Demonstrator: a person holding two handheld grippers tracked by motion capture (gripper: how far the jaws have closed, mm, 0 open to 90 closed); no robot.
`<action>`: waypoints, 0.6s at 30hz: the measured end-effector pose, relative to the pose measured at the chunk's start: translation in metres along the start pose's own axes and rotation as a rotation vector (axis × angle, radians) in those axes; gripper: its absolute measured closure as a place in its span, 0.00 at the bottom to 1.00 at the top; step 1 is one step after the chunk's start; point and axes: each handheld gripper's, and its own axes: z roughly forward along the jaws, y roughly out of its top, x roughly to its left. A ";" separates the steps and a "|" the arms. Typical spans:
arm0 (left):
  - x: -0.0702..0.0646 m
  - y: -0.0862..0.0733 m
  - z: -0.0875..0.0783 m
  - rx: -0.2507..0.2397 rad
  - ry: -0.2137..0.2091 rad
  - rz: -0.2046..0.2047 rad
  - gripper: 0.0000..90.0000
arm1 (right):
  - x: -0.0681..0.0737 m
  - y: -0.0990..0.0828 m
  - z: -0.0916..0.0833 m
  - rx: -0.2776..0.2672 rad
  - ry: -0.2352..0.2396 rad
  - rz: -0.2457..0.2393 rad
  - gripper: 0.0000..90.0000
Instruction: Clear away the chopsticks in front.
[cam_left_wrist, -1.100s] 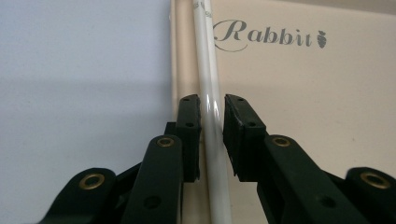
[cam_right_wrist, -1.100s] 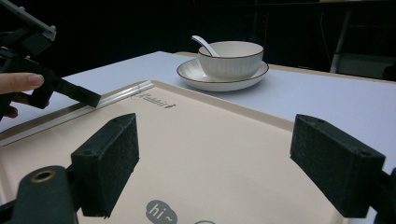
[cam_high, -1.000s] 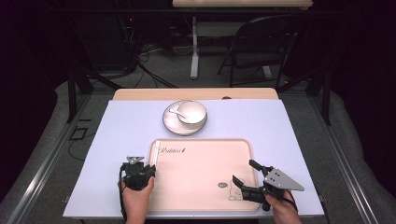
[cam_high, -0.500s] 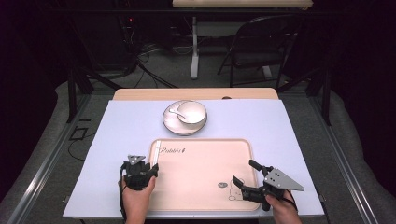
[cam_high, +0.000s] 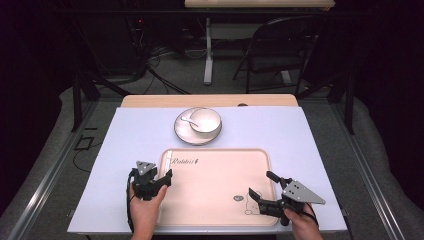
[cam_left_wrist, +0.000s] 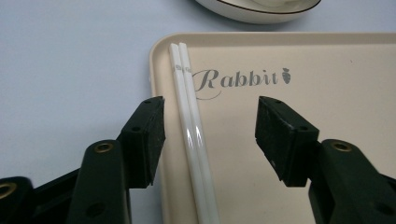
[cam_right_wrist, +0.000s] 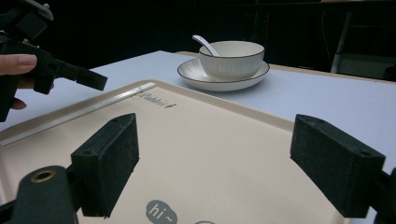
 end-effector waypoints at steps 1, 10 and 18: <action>0.001 0.001 0.001 0.003 -0.011 0.004 0.46 | 0.000 0.000 0.000 -0.001 0.000 -0.001 0.16; 0.013 0.023 0.001 0.050 -0.011 0.016 0.44 | 0.000 0.000 0.000 -0.002 0.004 -0.001 0.16; 0.024 0.037 0.002 0.075 0.001 -0.008 0.31 | 0.001 0.000 0.000 -0.001 0.002 -0.004 0.16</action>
